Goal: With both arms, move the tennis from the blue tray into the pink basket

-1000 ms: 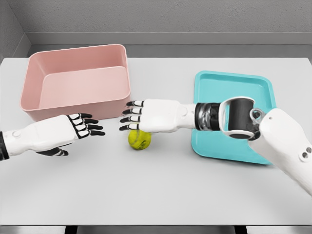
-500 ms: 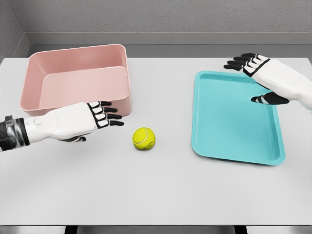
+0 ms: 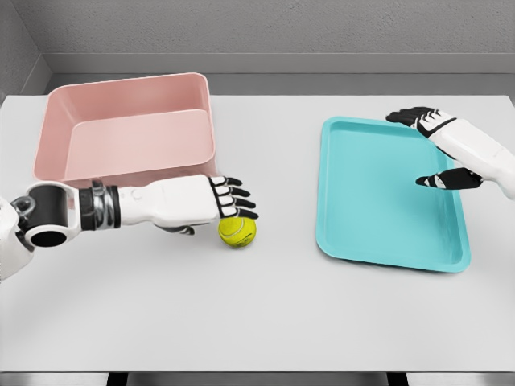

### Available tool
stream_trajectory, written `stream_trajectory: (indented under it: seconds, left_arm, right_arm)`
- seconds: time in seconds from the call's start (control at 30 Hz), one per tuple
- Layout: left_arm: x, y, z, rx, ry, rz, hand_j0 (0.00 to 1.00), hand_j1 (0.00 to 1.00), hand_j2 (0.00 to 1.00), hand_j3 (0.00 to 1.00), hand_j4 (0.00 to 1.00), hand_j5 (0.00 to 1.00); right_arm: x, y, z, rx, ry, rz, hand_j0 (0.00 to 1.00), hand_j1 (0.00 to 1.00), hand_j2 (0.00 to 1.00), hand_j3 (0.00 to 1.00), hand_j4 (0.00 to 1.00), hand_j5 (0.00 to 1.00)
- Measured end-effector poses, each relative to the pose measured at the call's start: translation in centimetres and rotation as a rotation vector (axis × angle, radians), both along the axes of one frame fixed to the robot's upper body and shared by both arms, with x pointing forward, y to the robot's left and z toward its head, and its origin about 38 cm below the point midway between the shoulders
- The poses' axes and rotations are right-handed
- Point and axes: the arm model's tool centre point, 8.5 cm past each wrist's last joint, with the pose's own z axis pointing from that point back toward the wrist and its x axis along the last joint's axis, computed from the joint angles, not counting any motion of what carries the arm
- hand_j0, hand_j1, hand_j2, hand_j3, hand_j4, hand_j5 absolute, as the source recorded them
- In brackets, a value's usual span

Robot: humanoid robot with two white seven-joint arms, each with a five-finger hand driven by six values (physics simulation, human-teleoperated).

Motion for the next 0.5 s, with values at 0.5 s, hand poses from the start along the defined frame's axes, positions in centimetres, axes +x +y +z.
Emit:
stream_trajectory:
  seconds: [0.5]
  left_arm:
    - [0.8, -1.7, -1.0, -0.028, 0.047, -0.007, 1.00, 1.00, 1.00, 1.00, 1.00, 1.00]
  right_arm:
    - [0.0, 0.0, -0.1, 0.007, 0.002, -0.001, 1.00, 1.00, 1.00, 1.00, 1.00, 1.00]
